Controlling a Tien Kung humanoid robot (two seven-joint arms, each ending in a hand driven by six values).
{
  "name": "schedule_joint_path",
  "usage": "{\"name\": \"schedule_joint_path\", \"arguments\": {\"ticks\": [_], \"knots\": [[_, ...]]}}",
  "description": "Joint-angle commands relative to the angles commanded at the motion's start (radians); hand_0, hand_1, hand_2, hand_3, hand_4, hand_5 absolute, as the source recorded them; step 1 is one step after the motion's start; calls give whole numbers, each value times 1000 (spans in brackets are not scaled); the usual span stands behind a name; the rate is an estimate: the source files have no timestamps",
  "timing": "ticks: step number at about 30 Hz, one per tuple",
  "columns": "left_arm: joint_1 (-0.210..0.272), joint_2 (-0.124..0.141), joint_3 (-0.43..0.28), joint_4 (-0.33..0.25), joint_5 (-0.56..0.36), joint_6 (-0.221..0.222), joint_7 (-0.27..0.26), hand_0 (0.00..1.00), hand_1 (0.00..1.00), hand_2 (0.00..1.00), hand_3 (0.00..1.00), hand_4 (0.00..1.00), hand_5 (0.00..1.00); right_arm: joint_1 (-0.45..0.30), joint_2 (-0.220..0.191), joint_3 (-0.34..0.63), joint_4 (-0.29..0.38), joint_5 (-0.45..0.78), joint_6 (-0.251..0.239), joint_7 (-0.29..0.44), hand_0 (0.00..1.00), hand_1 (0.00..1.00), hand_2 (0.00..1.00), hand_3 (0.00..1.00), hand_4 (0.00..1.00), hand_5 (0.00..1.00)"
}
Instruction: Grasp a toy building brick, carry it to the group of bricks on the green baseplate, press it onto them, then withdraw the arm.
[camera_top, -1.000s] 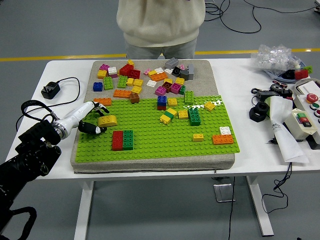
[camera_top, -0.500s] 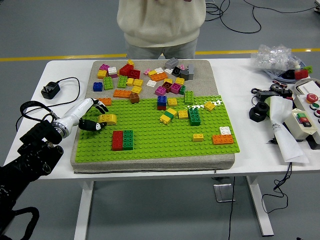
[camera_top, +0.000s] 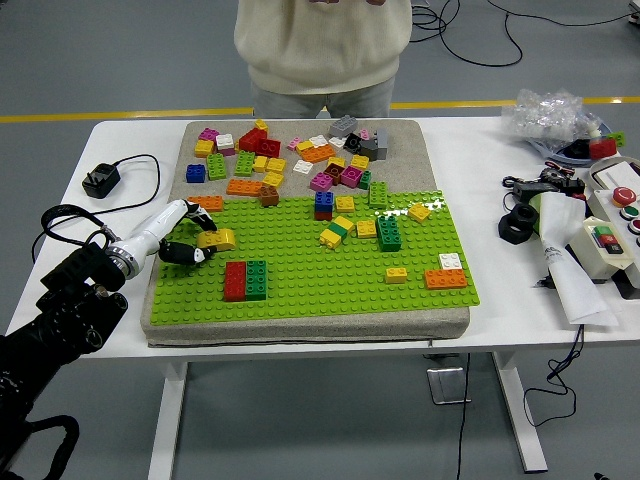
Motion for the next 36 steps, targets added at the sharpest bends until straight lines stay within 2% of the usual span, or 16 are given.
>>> {"name": "schedule_joint_path", "arguments": {"ticks": [20, 26, 36], "knots": [[20, 0, -36, -46, -8, -2, -2, 915, 657, 522, 483, 696, 2, 0, 1, 3, 0, 2, -1, 3, 792, 701, 750, 713, 906, 551], [34, 3, -53, -91, -1, -12, -5, 911, 648, 522, 482, 699, 2, -2, 0, 4, 0, 0, 0, 3, 792, 700, 750, 712, 906, 552], [72, 29, -54, -198, -3, -32, -5, 909, 638, 519, 478, 688, 2, -2, -1, 9, 0, -4, 0, 9, 792, 701, 749, 713, 905, 551]]}}
